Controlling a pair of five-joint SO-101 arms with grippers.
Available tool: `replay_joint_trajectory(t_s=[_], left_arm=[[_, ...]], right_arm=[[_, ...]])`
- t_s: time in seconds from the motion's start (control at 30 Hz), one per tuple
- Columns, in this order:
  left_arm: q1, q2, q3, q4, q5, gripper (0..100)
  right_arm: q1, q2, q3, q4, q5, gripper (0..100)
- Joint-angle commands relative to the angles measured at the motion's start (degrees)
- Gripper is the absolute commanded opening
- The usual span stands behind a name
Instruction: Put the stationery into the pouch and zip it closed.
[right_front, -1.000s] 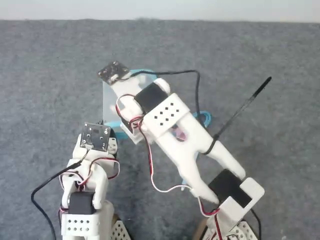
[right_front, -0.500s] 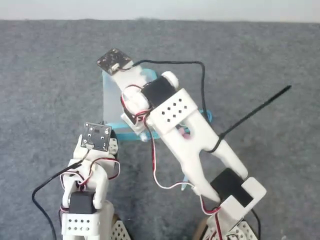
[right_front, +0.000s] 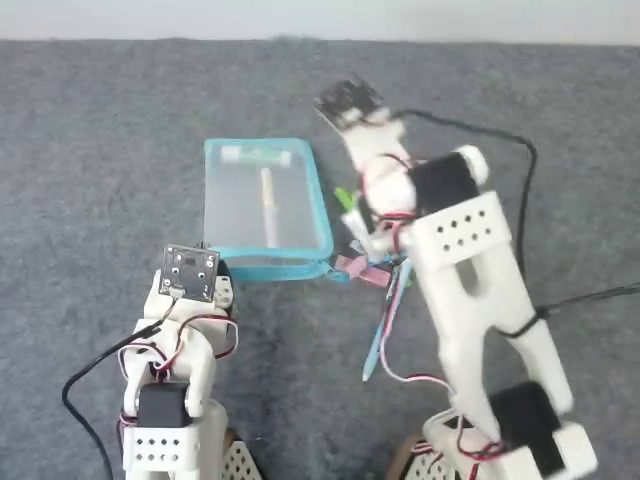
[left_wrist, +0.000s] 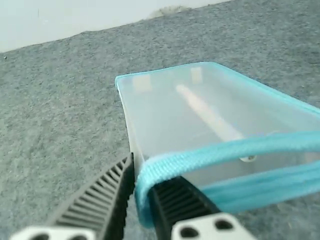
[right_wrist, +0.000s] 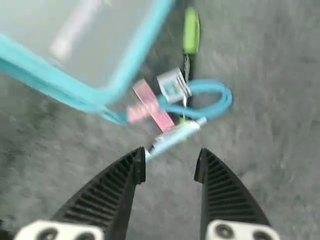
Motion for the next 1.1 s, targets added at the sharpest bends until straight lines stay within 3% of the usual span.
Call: replay_joint_trajectory(t_s=[0.0, 0.23, 0.37, 0.7, 1.07], left_arm=[[-0.6, -1.1, -0.9, -1.6, -0.3, 1], [-0.7, -1.1, -0.9, -1.7, -0.3, 1], [-0.7, -1.1, -0.8, -1.7, -0.3, 1], [-0.7, -1.1, -0.7, -1.7, -0.3, 1], [-0.7, -1.1, -0.7, -1.7, -0.3, 1]], right_arm=[[5.0, -6.5, 17.2, -9.5, 5.6, 16.6], [8.0, -8.9, 38.4, -25.5, 5.7, 16.6], [7.1, -8.9, 42.2, -27.6, -3.3, 16.6], [-5.8, -8.8, 49.9, -34.3, -17.8, 16.9], [-6.6, -8.7, 54.7, -39.5, -18.7, 16.9]])
